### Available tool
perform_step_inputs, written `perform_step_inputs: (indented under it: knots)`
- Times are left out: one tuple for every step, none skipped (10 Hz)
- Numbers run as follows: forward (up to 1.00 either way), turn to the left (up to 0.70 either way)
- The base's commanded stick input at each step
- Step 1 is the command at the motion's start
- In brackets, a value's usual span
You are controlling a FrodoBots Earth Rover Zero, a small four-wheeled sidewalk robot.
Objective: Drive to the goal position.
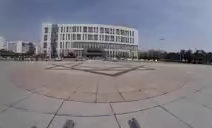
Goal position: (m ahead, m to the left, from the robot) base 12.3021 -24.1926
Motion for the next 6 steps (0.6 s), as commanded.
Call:
perform_step_inputs:
  knots:
    - [1.0, -0.25]
    - [1.0, 0.0]
    - [1.0, 0.0]
    - [1.0, 0.0]
    - [1.0, 0.0]
    - [1.0, 0.0]
